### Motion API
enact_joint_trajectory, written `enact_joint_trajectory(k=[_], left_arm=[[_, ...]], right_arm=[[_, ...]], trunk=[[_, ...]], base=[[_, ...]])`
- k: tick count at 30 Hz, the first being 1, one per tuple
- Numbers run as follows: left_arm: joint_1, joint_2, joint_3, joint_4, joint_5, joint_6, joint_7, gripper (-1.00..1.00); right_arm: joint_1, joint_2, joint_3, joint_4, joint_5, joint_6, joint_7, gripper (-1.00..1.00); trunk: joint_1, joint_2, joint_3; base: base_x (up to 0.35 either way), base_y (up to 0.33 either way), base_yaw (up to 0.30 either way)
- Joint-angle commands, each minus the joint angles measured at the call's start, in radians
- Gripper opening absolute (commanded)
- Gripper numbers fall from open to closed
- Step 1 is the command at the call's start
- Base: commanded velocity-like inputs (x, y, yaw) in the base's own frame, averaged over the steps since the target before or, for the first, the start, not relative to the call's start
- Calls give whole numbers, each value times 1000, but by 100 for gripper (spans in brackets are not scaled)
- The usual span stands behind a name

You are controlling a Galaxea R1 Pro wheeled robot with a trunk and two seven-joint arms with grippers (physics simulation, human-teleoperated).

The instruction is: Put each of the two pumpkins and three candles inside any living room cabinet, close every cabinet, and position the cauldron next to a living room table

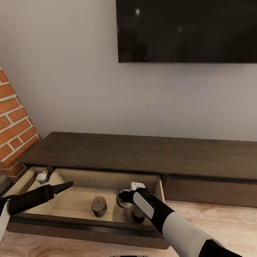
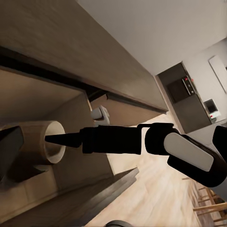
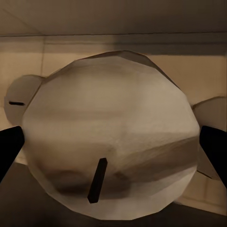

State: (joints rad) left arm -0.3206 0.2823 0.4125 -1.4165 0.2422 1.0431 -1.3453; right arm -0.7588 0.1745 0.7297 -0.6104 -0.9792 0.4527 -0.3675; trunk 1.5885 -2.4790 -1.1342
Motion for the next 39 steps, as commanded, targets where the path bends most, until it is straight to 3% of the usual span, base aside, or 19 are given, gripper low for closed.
enact_joint_trajectory(k=[1, 13, 16, 35, 36, 39], left_arm=[[0, 0, 0, 0, 0, 0, 0, 100], [0, 0, 0, 0, -1, 0, 0, 100], [0, 0, 0, 0, 0, 0, 0, 100], [0, 0, -1, 0, 0, 0, 0, 100], [0, 0, -1, 0, 0, 0, 0, 100], [0, 0, -1, 0, 0, 0, 0, 100]], right_arm=[[0, 0, 0, 0, -1, 0, 0, -100], [0, 0, 0, 1, -4, 10, -4, -100], [0, 0, 0, 1, -4, 19, -4, -100], [0, 0, -1, 1, -5, 39, -5, -100], [0, 0, -1, 1, -5, 39, -5, 100], [0, 0, -1, 1, -5, 40, -5, 100]], trunk=[[0, 0, 0], [0, 0, 0], [11, -21, -9], [19, -25, -75], [19, -25, -75], [19, -25, -75]], base=[[79, 0, 0], [66, 0, 0], [4, 0, 0], [0, 0, 0], [0, 0, 0], [0, 0, 0]])
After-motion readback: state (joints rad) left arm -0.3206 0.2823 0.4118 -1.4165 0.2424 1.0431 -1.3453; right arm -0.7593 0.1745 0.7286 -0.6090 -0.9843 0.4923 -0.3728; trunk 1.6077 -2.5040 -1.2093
